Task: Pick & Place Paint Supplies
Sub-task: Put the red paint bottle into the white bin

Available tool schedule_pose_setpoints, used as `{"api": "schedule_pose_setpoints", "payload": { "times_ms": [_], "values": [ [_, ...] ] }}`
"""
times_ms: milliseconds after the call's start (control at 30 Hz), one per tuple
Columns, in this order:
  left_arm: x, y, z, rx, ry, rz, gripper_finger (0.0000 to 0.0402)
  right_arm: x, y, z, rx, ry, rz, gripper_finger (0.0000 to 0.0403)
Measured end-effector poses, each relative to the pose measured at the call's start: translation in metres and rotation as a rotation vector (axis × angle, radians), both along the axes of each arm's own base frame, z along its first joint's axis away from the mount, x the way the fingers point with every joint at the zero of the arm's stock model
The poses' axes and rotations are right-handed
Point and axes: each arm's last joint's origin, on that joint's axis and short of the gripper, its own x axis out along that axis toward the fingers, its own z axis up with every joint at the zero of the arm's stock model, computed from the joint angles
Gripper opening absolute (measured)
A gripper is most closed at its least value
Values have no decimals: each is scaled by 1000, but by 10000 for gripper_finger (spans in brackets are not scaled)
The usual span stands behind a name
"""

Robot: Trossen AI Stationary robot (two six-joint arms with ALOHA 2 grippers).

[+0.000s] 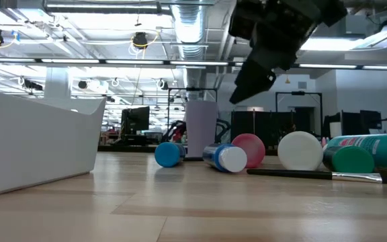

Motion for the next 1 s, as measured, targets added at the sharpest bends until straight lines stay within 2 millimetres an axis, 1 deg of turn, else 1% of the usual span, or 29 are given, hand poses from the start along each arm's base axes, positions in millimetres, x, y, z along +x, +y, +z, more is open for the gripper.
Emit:
{"api": "schedule_pose_setpoints", "payload": {
  "times_ms": [67,133,200,267,367,467,533,600,700,800,867,1000],
  "values": [
    [10,12,0,-8,6,39,292,-1,-1,5,20,-17,-23,279],
    [18,23,-1,-29,22,50,292,-2,-2,8,0,-34,-47,279],
    [25,32,-2,-66,51,18,292,-1,-3,8,-32,-46,-100,279],
    [29,37,-2,-116,85,-54,292,-1,-4,8,-30,-43,-156,279],
    [31,38,-3,-194,151,-215,292,-3,-9,1,-2,14,-203,279],
    [27,33,-10,-237,231,-333,292,-8,-12,-3,95,98,-343,279],
    [23,31,-18,-241,266,-365,292,-13,-12,-7,133,154,-416,279],
    [18,30,-24,-230,292,-377,292,-13,-12,-7,166,158,-467,279],
    [17,35,-24,-212,272,-353,292,-13,-11,-7,213,165,-520,279],
    [18,44,-25,-209,264,-285,292,-15,-19,-9,276,209,-585,279],
    [19,46,-25,-230,258,-261,292,-16,-31,-10,316,258,-596,279],
    [19,45,-28,-257,270,-261,292,-18,-59,-12,456,344,-639,279]
  ]
}}
